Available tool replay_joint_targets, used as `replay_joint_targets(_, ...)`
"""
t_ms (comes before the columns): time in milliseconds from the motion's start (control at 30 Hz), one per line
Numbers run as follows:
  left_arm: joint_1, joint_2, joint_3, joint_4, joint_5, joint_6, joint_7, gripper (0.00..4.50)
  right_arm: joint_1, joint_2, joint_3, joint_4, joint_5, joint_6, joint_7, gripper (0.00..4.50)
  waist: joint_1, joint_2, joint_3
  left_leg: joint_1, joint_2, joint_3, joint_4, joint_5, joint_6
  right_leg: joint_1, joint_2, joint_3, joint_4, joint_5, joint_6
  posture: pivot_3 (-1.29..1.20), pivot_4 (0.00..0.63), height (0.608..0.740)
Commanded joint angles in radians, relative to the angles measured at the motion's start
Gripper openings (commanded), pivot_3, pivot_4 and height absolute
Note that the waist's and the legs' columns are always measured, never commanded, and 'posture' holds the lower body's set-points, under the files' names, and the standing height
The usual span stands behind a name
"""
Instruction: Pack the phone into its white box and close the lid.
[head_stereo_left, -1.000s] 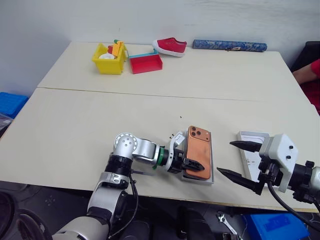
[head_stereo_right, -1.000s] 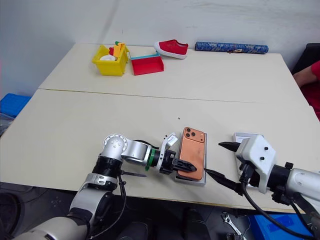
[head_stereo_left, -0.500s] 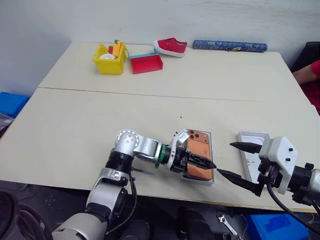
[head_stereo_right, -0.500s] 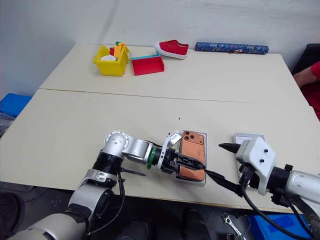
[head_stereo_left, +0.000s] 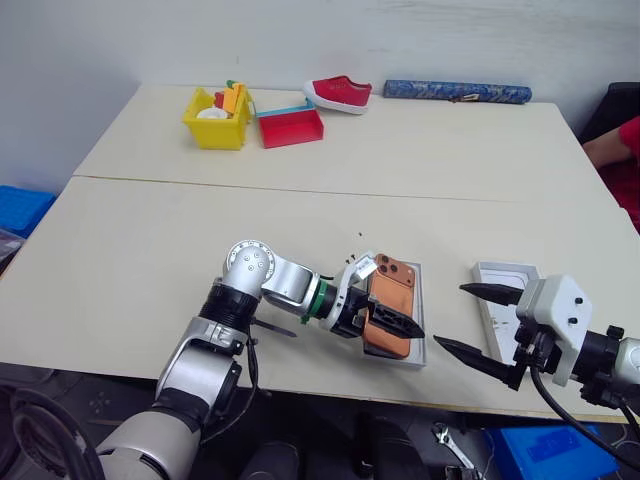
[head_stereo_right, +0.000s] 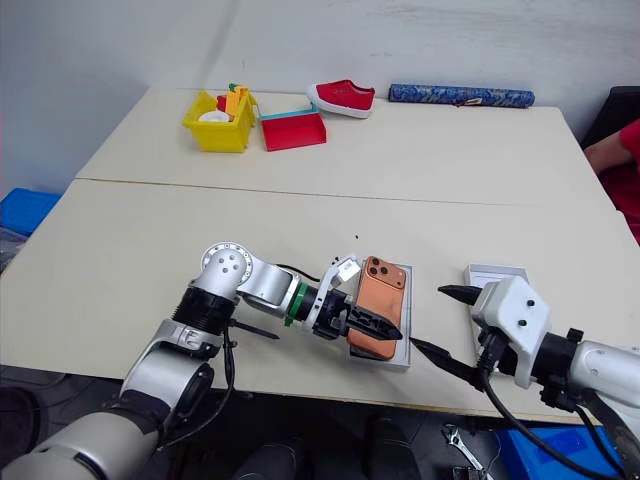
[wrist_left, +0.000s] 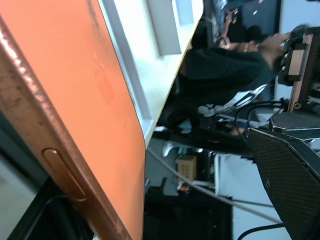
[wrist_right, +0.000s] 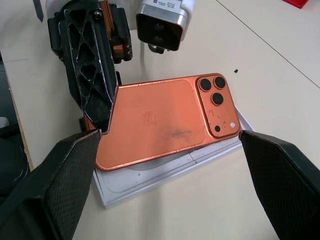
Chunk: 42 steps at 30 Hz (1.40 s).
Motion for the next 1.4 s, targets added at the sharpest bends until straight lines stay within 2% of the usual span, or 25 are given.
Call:
replay_joint_targets(33, -0.047, -0.002, -0.023, -0.02, -0.027, 0.002, -0.015, 4.42, 0.007, 0.011, -0.003, -0.003, -0.006, -0.031, -0.009, 4.5, 0.0, 0.0, 0.0, 0.0, 0.0, 0.0, 0.0, 0.0, 0.0, 0.0, 0.0, 0.0, 0.0, 0.0, 0.0, 0.0, 0.15, 0.74)
replay_joint_targets(300, -0.051, 0.057, -0.137, -0.116, 0.042, 0.002, -0.084, 4.42, 0.031, 0.026, -0.003, -0.012, -0.014, -0.05, -0.021, 4.5, -0.004, 0.0, 0.0, 0.0, 0.0, 0.0, 0.0, 0.0, 0.0, 0.0, 0.0, 0.0, 0.0, 0.0, 0.0, 0.0, 0.15, 0.74)
replay_joint_targets(633, -0.081, 0.067, -0.134, -0.172, 0.119, 0.002, -0.257, 4.42, 0.034, 0.032, 0.012, -0.005, -0.025, -0.067, -0.029, 4.5, -0.005, 0.0, 0.0, 0.0, 0.0, 0.0, 0.0, 0.0, 0.0, 0.0, 0.0, 0.0, 0.0, 0.0, 0.0, 0.0, 0.15, 0.74)
replay_joint_targets(1033, -0.134, 0.098, -0.207, -0.174, 0.358, -0.044, -0.486, 4.42, 0.008, 0.029, 0.026, 0.014, -0.028, -0.068, -0.038, 4.5, -0.006, 0.0, 0.0, -0.001, 0.0, 0.0, 0.0, 0.0, 0.0, 0.0, 0.0, 0.0, -0.001, 0.0, 0.0, 0.0, 0.15, 0.74)
replay_joint_targets(1400, -0.15, 0.29, -0.239, -0.32, 0.406, -0.018, -0.709, 4.42, 0.01, 0.026, 0.029, 0.023, -0.026, -0.068, -0.037, 4.5, -0.007, 0.0, 0.001, -0.001, 0.0, -0.001, 0.0, 0.0, 0.0, 0.0, 0.0, 0.0, -0.001, 0.0, 0.0, 0.0, 0.15, 0.74)
